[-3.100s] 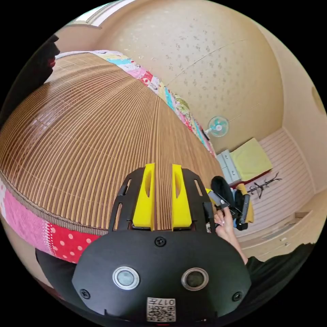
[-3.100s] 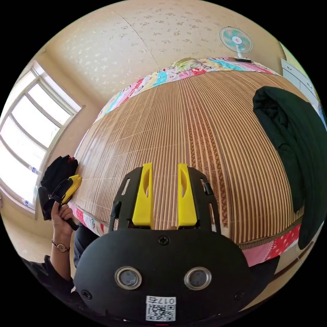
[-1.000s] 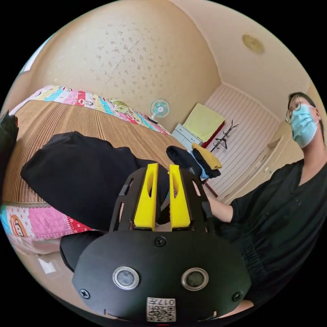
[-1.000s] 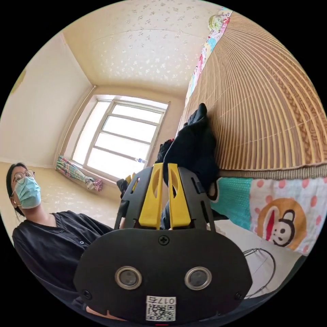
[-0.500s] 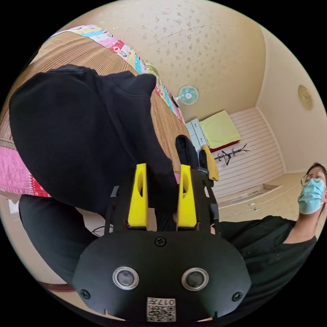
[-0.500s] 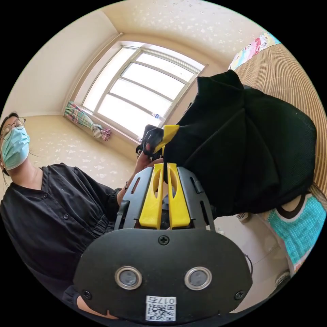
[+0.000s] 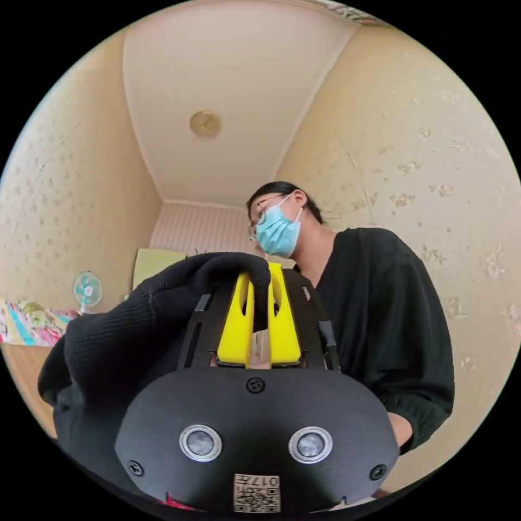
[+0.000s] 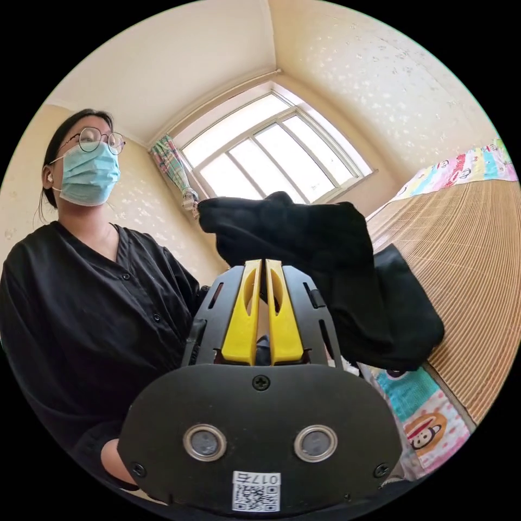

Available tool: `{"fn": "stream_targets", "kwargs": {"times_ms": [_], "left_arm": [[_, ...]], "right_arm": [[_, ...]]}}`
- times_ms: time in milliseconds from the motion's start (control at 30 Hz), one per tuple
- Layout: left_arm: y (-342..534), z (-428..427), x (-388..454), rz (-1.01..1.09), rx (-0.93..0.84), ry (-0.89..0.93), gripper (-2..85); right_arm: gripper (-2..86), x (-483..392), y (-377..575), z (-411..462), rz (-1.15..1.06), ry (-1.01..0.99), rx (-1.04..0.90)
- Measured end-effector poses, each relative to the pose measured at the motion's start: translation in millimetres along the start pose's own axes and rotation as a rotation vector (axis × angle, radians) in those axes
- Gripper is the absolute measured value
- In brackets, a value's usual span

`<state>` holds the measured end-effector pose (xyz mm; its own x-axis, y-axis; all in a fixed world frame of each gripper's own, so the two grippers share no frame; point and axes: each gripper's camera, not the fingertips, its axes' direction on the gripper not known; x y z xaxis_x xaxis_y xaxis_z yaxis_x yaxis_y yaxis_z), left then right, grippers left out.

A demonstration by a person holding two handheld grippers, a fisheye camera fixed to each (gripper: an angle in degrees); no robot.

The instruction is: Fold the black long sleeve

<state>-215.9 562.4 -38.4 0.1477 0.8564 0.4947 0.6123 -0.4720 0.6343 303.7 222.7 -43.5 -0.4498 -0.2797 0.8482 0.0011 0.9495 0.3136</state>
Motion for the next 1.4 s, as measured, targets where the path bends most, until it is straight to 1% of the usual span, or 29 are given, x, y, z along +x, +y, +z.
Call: {"fn": "stream_targets", "kwargs": {"times_ms": [33,67,133,167,233,300,367,400,467,500,567,600,633,667,700,733,767,833,867,933,967,1033,1067,1100,1133,1167,1200,1300,1400], "left_arm": [[-4.9,11.7,0.2,0.047,0.010,0.118,4.0],[-6.5,17.4,-0.4,0.064,0.020,0.177,4.0],[-7.2,39.9,-4.5,0.115,0.096,0.395,3.9],[-5.4,45.1,-6.2,0.121,0.126,0.437,3.9],[7.0,66.1,-18.3,0.095,0.253,0.576,3.9],[17.9,83.1,-26.5,0.056,0.309,0.632,3.8],[26.3,96.5,-30.6,0.028,0.342,0.650,3.8],[28.4,103.7,-31.8,0.017,0.345,0.667,3.8],[25.1,109.3,-30.5,-0.001,0.307,0.647,3.8],[20.0,107.8,-27.5,-0.016,0.269,0.585,3.9],[7.7,99.5,-21.4,-0.052,0.187,0.444,4.0],[-3.4,92.8,-17.2,-0.102,0.093,0.292,4.2],[-14.0,85.8,-13.6,-0.178,-0.012,0.088,4.4],[-18.4,82.4,-11.9,-0.215,-0.060,-0.013,4.5],[-26.0,76.1,-5.5,-0.258,-0.144,-0.194,4.6],[-30.5,73.1,4.8,-0.249,-0.201,-0.328,4.7],[-31.8,73.1,9.9,-0.240,-0.222,-0.382,4.6],[-32.3,75.7,23.5,-0.240,-0.232,-0.535,4.4],[-31.4,76.5,25.1,-0.243,-0.219,-0.546,4.3],[-28.4,80.9,27.3,-0.243,-0.162,-0.557,4.0],[-28.3,83.1,27.3,-0.239,-0.156,-0.560,4.0],[-34.8,99.8,29.0,-0.179,-0.180,-0.578,3.8],[-38.0,104.6,28.9,-0.163,-0.198,-0.583,3.9],[-44.8,112.8,26.1,-0.151,-0.241,-0.600,3.9],[-52.0,118.4,18.4,-0.182,-0.286,-0.637,3.9],[-55.4,120.1,13.1,-0.213,-0.305,-0.668,3.9],[-61.6,122.8,3.0,-0.274,-0.324,-0.740,3.8],[-78.0,144.9,-12.3,-0.244,-0.322,-0.847,3.6],[-108.8,157.9,-54.6,-0.265,-0.249,-0.949,3.4]], "right_arm": [[5.6,2.0,6.4,-2.7,0.024,0.004,0.018],[6.3,3.2,9.4,-3.6,0.038,0.005,0.026],[9.1,5.0,19.6,-3.8,0.066,0.010,0.042],[9.7,4.8,22.0,-2.5,0.065,0.014,0.041],[12.1,6.9,31.5,12.6,0.056,0.020,-0.014],[13.7,11.0,41.0,35.2,0.043,-0.012,-0.099],[14.2,15.2,53.3,65.0,0.014,-0.125,-0.216],[13.4,18.6,62.3,84.6,0.017,-0.173,-0.289],[10.1,17.6,74.5,102.5,0.013,-0.221,-0.316],[7.6,8.8,78.1,103.5,-0.034,-0.264,-0.302],[5.2,-8.0,78.7,88.4,-0.068,-0.091,-0.221],[4.5,-18.7,75.6,67.5,-0.058,0.051,-0.129],[4.1,-31.1,69.5,40.9,-0.029,0.140,-0.010],[3.9,-40.0,66.2,26.4,-0.021,0.168,0.063],[3.7,-64.8,60.4,1.5,-0.046,0.219,0.193],[3.5,-96.1,53.8,-12.4,-0.109,0.288,0.267],[3.5,-112.0,50.2,-15.1,-0.149,0.322,0.281],[3.3,-172.9,42.0,-16.6,-0.305,0.411,0.379],[3.3,-185.2,41.0,-15.2,-0.340,0.413,0.404],[3.1,-224.5,40.9,-7.4,-0.461,0.363,0.517],[3.0,-232.3,41.1,-5.0,-0.473,0.357,0.549],[2.8,-264.1,42.6,10.6,-0.562,0.350,0.633],[2.8,-272.4,42.8,16.6,-0.588,0.371,0.644],[2.7,-286.6,42.2,29.6,-0.625,0.442,0.658],[2.5,-296.6,39.9,43.8,-0.646,0.537,0.659],[2.5,-299.9,38.7,50.8,-0.656,0.579,0.658],[2.4,-303.3,35.9,63.6,-0.668,0.634,0.654],[2.3,-301.5,31.2,89.8,-0.688,0.637,0.687],[2.2,-278.9,-0.3,109.5,-0.640,0.802,0.751]]}}
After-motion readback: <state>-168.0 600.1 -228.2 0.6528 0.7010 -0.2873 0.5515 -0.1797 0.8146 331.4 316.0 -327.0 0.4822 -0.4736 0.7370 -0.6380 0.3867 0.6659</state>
